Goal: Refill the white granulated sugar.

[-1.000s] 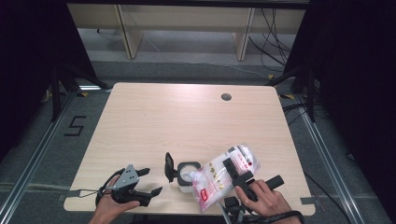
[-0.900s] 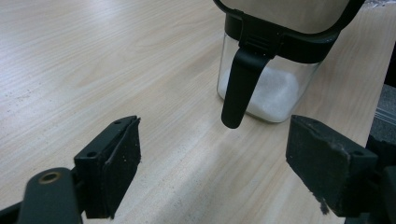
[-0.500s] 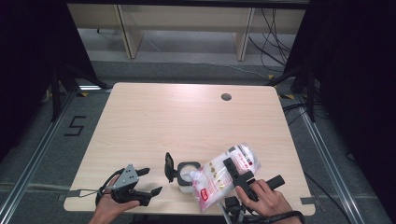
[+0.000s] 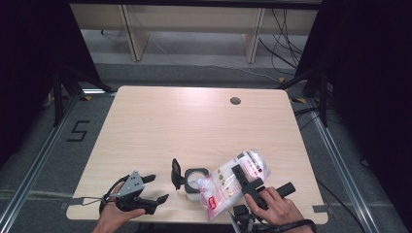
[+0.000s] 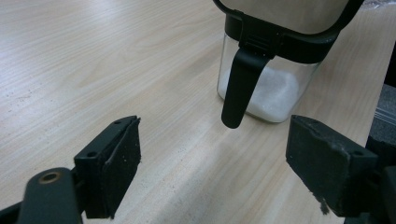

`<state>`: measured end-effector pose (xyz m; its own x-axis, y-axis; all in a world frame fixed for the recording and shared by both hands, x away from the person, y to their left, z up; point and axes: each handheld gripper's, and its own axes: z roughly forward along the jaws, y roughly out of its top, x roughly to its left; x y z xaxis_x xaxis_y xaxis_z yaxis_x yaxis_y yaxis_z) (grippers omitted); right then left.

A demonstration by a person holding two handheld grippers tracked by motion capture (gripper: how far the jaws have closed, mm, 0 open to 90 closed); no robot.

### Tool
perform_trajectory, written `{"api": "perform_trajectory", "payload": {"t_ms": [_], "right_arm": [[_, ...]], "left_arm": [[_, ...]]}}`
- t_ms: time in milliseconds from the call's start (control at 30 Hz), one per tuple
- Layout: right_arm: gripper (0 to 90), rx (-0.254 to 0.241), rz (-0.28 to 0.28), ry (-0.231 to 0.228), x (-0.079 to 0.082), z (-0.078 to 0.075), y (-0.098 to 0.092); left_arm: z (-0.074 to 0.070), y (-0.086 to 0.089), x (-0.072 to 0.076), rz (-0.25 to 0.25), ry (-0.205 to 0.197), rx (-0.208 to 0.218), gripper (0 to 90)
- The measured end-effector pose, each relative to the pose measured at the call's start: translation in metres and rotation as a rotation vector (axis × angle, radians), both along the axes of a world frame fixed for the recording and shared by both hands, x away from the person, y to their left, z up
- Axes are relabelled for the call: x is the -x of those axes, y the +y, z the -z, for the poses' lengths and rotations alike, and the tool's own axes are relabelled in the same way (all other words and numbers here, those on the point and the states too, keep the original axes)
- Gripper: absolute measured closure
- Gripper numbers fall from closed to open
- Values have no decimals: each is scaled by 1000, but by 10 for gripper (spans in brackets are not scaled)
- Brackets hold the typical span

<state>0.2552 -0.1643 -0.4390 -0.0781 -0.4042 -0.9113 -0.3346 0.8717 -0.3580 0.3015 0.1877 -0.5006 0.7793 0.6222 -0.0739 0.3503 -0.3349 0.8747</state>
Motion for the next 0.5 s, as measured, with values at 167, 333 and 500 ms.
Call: {"api": "perform_trajectory", "payload": {"t_ms": [167,333,500], "right_arm": [[529,65,-24,-54,2,-5,2],[529,45,-21,-38,1,-5,0],[530,44,-17,-43,1,-5,0]], "left_arm": [[-1,0,1,-5,0,-11,173],[-1,1,-1,19,-22,-22,174],[0,0,0,4,-4,-12,174]]}}
